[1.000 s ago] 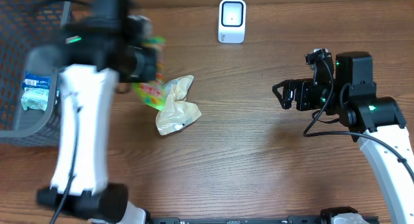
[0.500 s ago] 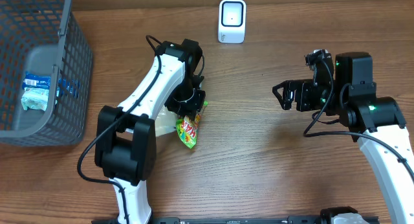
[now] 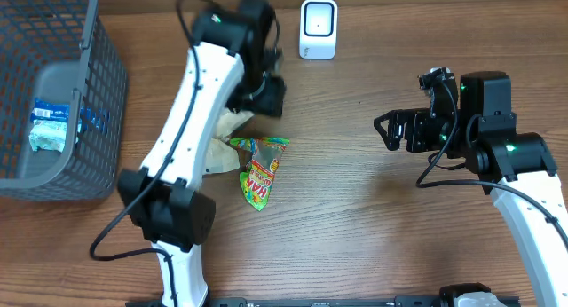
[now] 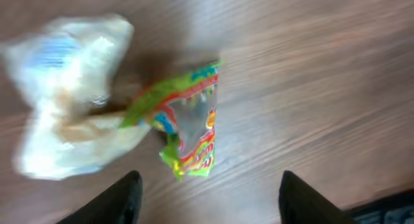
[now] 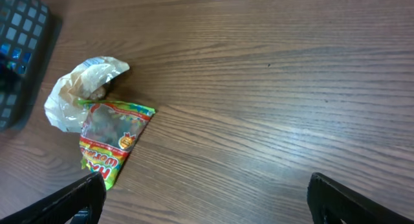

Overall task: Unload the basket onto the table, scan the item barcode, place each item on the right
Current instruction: 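Place the gummy candy bag on the table beside the pastry, then reach into the basket and grasp the light green snack packet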

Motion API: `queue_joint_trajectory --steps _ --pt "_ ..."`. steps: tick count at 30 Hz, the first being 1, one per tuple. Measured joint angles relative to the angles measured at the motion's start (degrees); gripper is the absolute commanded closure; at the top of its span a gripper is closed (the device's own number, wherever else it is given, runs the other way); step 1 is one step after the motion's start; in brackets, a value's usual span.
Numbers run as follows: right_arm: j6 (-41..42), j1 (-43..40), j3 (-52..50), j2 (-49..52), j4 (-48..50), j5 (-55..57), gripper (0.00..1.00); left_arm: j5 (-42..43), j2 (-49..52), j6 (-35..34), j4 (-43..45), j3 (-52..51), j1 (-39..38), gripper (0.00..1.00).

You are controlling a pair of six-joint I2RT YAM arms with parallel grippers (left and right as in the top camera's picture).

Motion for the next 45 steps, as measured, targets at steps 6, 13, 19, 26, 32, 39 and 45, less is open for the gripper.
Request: queue_joint_trajectory --steps 6,13,19,26,32,39,45 --pt "0.0 0.0 0.0 0.0 -0.3 0.0 0.0 -5.3 -0.2 -2.4 -3.1 25.6 6.4 0.3" --pt "0.0 0.0 0.0 0.0 -1.1 0.0 0.0 -11.6 -0.9 -9.3 -3.1 35.3 26.3 0.3" --pt "0.0 0.0 0.0 0.0 -1.1 0.0 0.0 -13.3 -0.9 -15.6 -3.1 34.1 44.2 0.32" --pt "0.0 0.0 0.0 0.0 -1.1 0.0 0.0 -14.1 -0.9 -18.3 0.3 25.1 55.3 0.35" --pt "0.0 0.0 0.0 0.0 -1.1 0.0 0.0 -13.7 -0.5 -18.0 9.5 7.0 57.5 0.35" --pt "0.0 0.0 0.0 0.0 -1.1 0.0 0.0 -11.8 -0.4 -16.3 22.5 -10.5 57.4 0.33" --pt "0.0 0.0 0.0 0.0 -1.1 0.0 0.0 -11.4 -0.4 -16.2 32.1 -21.7 57.4 0.3"
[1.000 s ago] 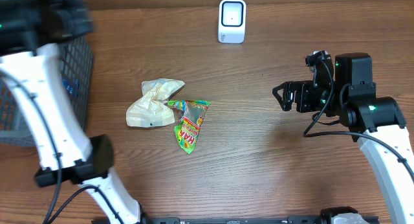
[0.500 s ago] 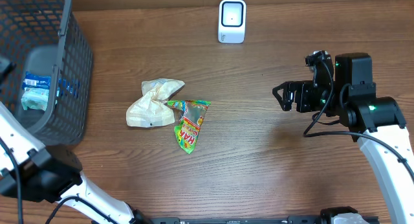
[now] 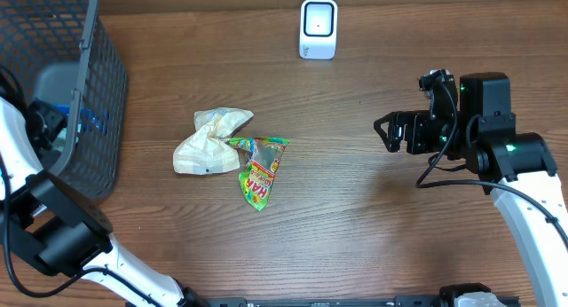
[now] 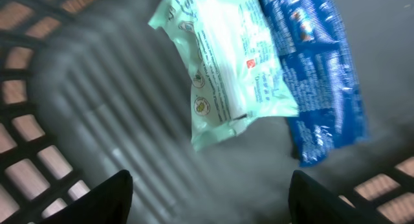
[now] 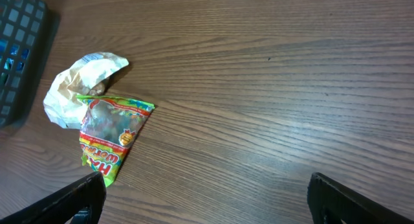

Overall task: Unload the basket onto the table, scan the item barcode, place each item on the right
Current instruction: 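Reach into the basket and grasp the light green snack packet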

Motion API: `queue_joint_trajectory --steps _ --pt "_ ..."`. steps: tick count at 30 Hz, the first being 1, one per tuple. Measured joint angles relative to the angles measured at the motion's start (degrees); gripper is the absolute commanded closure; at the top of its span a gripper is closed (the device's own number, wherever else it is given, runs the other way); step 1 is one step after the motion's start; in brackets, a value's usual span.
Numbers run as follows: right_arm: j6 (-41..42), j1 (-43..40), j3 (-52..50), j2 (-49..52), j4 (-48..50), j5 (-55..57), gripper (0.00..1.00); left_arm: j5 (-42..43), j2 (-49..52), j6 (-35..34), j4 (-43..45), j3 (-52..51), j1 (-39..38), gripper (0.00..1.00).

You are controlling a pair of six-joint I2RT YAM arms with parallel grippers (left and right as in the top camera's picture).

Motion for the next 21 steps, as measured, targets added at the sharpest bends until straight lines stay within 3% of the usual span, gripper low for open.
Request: queue_joint_trajectory --steps 21 --pt "0.0 0.0 0.0 0.0 -0.4 0.0 0.0 -2.0 0.0 -0.7 29.0 -18.3 0.0 0.21"
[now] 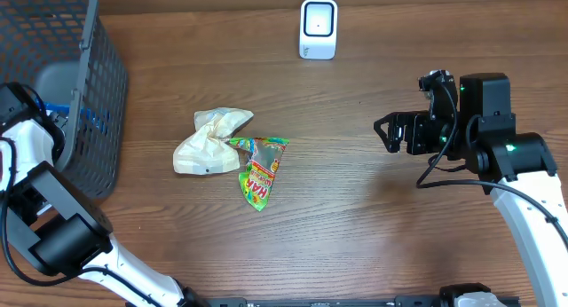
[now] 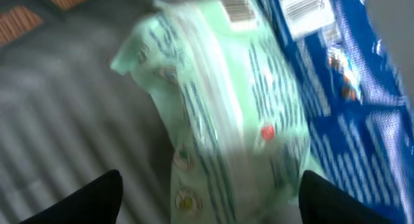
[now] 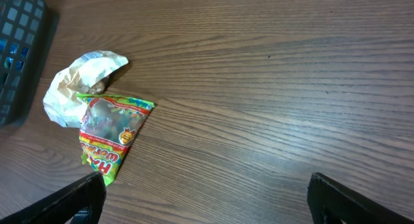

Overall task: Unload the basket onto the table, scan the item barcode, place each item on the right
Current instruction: 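Reach into the basket and grasp the light green snack packet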

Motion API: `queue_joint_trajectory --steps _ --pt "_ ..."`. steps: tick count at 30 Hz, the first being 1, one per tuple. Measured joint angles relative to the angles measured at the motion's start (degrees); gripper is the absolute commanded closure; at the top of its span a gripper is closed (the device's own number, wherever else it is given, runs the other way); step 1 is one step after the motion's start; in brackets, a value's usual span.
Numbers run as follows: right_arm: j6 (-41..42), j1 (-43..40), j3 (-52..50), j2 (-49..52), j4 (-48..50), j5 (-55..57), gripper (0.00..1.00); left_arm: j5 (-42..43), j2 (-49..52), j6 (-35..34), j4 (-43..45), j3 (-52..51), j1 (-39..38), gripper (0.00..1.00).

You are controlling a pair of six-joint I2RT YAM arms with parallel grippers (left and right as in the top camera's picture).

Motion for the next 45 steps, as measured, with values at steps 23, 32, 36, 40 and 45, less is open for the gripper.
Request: queue_joint_trajectory --steps 23,32,36,40,45 --pt "0.0 0.0 0.0 0.0 0.0 0.0 0.0 -2.2 -1.6 -1.2 17.0 -10.7 0.0 0.96" --pt "0.0 0.0 0.0 0.0 0.0 0.0 0.0 3.5 -3.9 -1.2 2.4 -6.8 0.0 0.96" --pt "0.0 0.0 0.0 0.0 0.0 0.0 0.0 5.4 -6.7 -1.0 -9.6 0.2 -0.7 0.96" --pt "0.0 0.0 0.0 0.0 0.0 0.0 0.0 6.0 -12.2 0.3 -17.2 10.3 -2.1 0.96" --pt "0.0 0.0 0.0 0.0 0.0 0.0 0.0 9.3 -21.2 3.5 -27.1 22.4 -4.7 0.96"
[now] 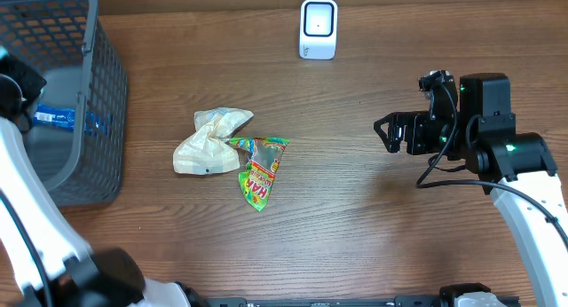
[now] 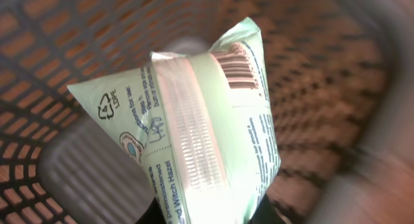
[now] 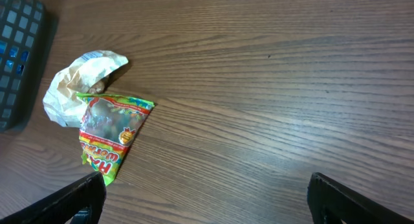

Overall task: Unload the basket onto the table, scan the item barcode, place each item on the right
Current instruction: 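Reach into the basket and grasp the light green snack packet, then place the green packet on the table next to the candy bag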

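Observation:
A pale green wipes packet (image 2: 207,133) fills the left wrist view, its barcode (image 2: 231,71) facing the camera. My left gripper (image 2: 207,214) is shut on the packet's lower end and holds it above the basket floor. In the overhead view that gripper (image 1: 19,90) sits at the far left, over the grey basket (image 1: 98,121). The white barcode scanner (image 1: 318,27) stands at the table's back edge. My right gripper (image 1: 390,132) hovers open over bare wood on the right, far from the packet; its fingers (image 3: 84,197) frame the wrist view.
A blue packet (image 1: 67,119) lies in the basket. A crumpled cream bag (image 1: 209,140) and a colourful gummy packet (image 1: 257,172) lie together mid-table, also seen from the right wrist as the gummy packet (image 3: 110,136).
My left gripper was open, close over the green packet lying in the basket. It is now shut on that packet and holds it raised off the basket floor. The right arm has not moved.
My left gripper was first open above the cream bag and gummy packet mid-table. Then it was inside the basket over the green and blue packets, then nearer the green one. Now it holds the green packet up in the basket.

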Motion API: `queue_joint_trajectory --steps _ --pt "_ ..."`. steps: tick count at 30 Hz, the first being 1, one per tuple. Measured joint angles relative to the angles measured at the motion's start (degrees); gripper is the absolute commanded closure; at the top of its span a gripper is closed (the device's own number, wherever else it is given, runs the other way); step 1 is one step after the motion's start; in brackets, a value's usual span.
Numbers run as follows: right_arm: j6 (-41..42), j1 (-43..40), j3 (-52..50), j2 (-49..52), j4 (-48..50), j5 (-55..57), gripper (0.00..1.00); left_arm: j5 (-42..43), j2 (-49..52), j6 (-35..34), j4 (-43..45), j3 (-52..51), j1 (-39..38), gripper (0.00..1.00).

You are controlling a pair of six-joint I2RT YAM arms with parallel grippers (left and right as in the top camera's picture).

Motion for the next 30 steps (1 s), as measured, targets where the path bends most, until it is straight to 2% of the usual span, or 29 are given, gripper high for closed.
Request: queue_joint_trajectory --steps 5,11,18,27,28,30 --pt "0.0 0.0 0.0 0.0 0.0 0.0 0.0 6.9 -7.7 4.7 -10.1 3.9 -7.2 0.96" --pt "0.0 0.0 0.0 0.0 0.0 0.0 0.0 10.5 -6.4 10.9 -21.2 2.8 -23.6 0.96" --pt "0.0 0.0 0.0 0.0 0.0 0.0 0.0 9.7 0.0 12.9 -21.9 -5.7 -36.4 0.96" --pt "0.0 0.0 0.0 0.0 -0.5 0.0 0.0 6.9 11.7 10.3 -22.2 -13.0 -41.9 0.95" --pt "0.0 0.0 0.0 0.0 -0.4 0.0 0.0 6.8 12.7 10.1 -22.6 -13.1 -42.0 0.91" --pt "0.0 0.0 0.0 0.0 -0.4 0.0 0.0 6.8 14.7 9.9 -23.5 -13.4 -42.2 0.57"
